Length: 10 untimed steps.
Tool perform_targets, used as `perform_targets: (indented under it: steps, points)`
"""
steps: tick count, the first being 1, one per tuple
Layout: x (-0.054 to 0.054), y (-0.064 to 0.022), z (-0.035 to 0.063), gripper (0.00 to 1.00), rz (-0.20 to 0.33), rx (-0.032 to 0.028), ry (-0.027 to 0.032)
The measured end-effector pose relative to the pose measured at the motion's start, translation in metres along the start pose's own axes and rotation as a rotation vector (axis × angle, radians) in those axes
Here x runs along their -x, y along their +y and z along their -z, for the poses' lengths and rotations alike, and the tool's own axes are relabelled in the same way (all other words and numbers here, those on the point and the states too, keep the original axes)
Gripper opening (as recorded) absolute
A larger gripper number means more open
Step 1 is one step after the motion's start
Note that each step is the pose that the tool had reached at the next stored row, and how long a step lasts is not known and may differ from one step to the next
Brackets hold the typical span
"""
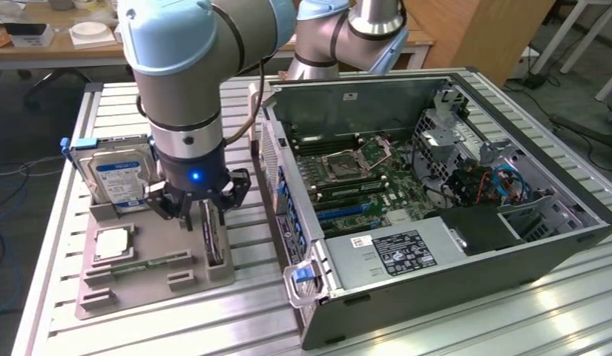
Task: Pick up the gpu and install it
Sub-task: 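Pick up the gpu and move the gpu toward the slot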
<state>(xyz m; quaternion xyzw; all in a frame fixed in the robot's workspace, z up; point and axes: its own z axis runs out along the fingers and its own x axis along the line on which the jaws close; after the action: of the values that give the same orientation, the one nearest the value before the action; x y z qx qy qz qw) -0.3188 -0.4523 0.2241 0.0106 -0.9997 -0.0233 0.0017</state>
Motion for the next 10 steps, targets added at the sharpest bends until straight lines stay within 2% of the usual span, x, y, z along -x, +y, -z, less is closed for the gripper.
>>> perform_targets:
  steps: [10]
  points:
    - [0.0001, 0.0044, -0.0041, 0.53, 0.000, 0.0000, 0.0000]
